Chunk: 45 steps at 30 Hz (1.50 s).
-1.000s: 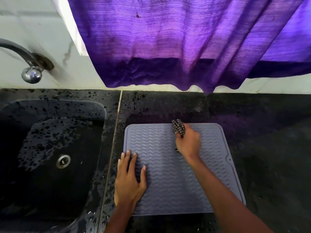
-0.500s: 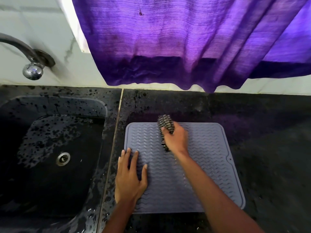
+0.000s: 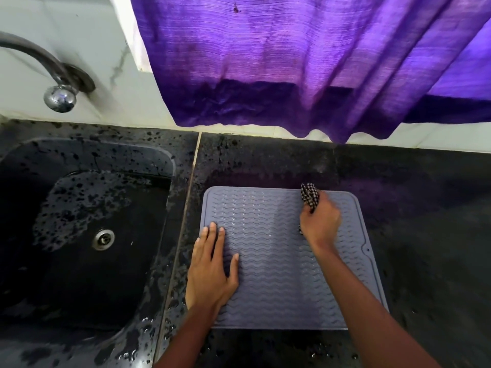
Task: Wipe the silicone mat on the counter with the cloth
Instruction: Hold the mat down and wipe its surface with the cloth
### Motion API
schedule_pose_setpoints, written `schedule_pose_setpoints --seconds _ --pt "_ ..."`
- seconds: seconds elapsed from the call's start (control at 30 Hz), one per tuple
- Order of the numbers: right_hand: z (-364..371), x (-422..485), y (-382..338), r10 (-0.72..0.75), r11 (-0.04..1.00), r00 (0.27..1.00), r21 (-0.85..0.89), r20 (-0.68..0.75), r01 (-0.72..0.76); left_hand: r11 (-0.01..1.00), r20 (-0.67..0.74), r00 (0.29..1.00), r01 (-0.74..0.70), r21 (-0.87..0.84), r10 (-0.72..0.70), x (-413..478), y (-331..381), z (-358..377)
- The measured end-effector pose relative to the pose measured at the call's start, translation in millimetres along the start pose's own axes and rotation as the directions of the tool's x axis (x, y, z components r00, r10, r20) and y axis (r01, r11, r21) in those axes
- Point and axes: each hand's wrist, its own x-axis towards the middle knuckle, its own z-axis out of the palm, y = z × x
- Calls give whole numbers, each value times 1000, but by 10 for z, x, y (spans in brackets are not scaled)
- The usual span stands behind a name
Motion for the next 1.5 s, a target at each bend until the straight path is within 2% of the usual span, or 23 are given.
schedule_pose_setpoints --seconds 0.23,0.47,0.63,0.7,0.8,0.9,0.97,1.03,1.1,1.17,1.33,1.5 --pt "330 -253 -404 -91 994 994 66 57 87 1000 12 1000 -8 -14 8 9 -10 13" --pt "575 -503 -793 -127 983 983 147 129 108 1000 44 999 -5 1 5 18 18 -9" --pt "723 -636 -1092 -206 960 942 239 264 143 1000 79 997 16 23 -18 11 14 -26" --pt "739 -629 -1183 -173 952 925 299 339 68 999 66 997 35 -6 -35 11 18 -28" --pt "650 -547 -1201 -15 884 898 425 440 -194 998 49 998 35 -61 -32 23 28 -50" --pt "430 -423 -1076 70 801 898 512 434 -310 996 40 999 32 -83 -29 20 32 -69" --pt "267 -313 -926 84 864 926 436 368 -252 995 31 999 35 -96 -32 21 38 -69" --pt "177 -239 -761 34 962 969 256 247 -99 995 24 999 39 -97 -37 20 40 -70" --pt "227 -240 -639 -45 993 985 116 167 26 994 26 999 48 -94 -46 25 44 -81" --pt "342 -334 -605 -93 995 983 37 160 88 994 34 998 62 -92 -59 30 50 -88" --pt "545 -564 -785 -156 987 979 69 135 147 988 67 994 97 -122 -90 21 55 -82" --pt "741 -766 -1080 -256 964 941 125 220 233 951 55 986 168 -258 -159 17 96 -152"
